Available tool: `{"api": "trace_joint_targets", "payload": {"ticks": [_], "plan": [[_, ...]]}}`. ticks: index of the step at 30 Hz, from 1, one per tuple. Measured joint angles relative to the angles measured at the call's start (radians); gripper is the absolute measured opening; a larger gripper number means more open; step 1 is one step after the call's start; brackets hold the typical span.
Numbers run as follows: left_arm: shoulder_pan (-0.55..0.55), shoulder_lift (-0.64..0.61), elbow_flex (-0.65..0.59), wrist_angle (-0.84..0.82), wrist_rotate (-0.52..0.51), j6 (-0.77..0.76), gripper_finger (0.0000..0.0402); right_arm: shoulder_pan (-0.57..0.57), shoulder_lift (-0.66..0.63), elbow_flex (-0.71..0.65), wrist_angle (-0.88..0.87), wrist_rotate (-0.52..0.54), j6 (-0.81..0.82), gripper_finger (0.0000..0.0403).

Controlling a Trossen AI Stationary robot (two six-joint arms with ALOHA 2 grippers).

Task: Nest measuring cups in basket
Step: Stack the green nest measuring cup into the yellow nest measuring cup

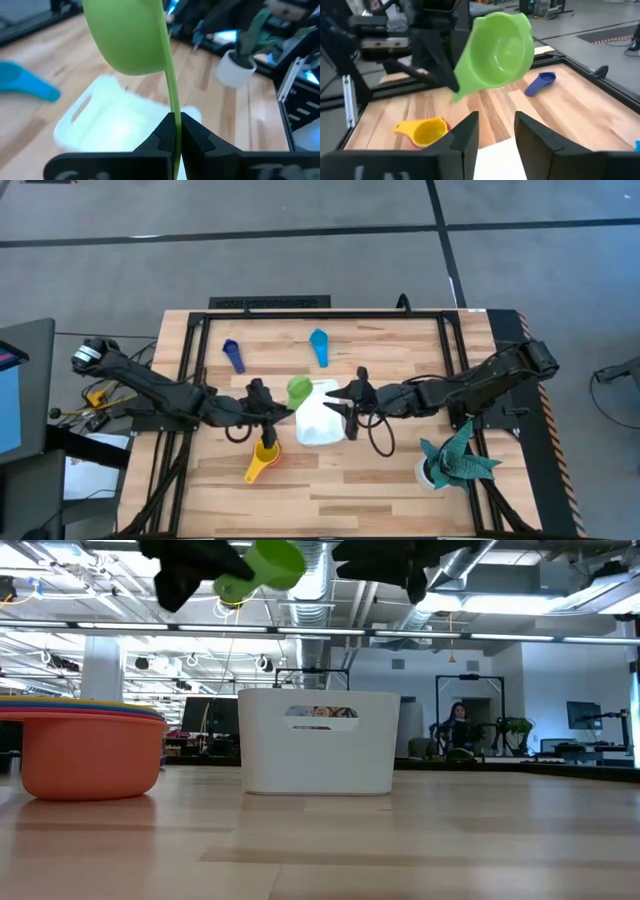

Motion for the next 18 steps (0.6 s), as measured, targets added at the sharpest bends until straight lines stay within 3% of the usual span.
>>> {"api": "trace_joint_targets", "payload": {"ticks": [4,10,15,18], "plan": [[-0.025,-0.017,0.000,-0.105,-0.010,-0.076,0.0000,0.010,-0.017,0.000,-0.047,-0.009,-0.004,0.0161],[-0.076,-0.011,0.000,-0.134,-0.012,-0.106,0.0000,0.023,-0.013,0.001,-0.088,0.001,-0.021,0.0157],[-0.115,-0.030,0.000,-0.234,-0.013,-0.284,0.0000,0.011,-0.012,0.000,-0.256,0.151,0.030,0.0132],[-0.149,-0.030,0.000,-0.340,-0.011,-0.413,0.0000,-0.004,-0.012,-0.027,-0.260,0.159,0.057,0.0114]]}}
